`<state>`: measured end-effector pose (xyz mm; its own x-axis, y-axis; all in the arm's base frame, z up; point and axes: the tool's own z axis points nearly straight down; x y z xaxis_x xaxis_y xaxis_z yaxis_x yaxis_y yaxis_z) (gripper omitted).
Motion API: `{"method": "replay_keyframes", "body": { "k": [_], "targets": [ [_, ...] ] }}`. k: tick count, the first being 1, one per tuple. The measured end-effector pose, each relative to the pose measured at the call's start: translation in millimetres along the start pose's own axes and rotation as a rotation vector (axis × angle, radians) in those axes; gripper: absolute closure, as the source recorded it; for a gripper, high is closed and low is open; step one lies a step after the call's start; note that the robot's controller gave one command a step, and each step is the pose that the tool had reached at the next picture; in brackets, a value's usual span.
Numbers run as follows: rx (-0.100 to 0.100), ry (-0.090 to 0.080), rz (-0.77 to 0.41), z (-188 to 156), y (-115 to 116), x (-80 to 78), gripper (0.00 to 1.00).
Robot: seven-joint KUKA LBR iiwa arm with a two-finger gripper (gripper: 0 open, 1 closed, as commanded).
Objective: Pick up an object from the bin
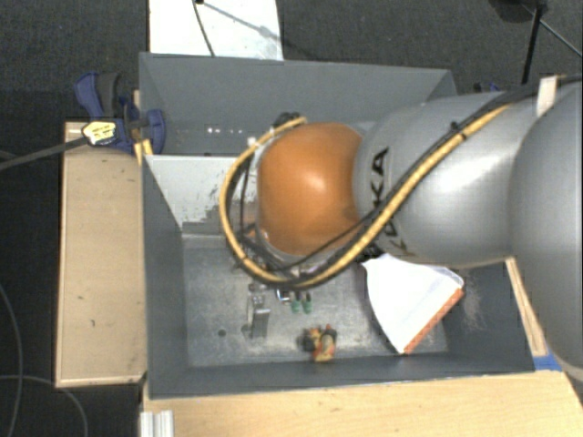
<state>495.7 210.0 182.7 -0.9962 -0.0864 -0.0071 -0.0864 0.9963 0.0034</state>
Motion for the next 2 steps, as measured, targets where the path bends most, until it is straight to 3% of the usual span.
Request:
{"method": "replay_keyframes", "body": {
  "k": [1, 2],
  "targets": [
    [0.002, 0.003, -0.007, 48.2, -19.1, -5.7, 0.0],
    [0.002, 0.005, -0.14, 84.0, -44.8, 10.9, 0.0]
  ]
}}
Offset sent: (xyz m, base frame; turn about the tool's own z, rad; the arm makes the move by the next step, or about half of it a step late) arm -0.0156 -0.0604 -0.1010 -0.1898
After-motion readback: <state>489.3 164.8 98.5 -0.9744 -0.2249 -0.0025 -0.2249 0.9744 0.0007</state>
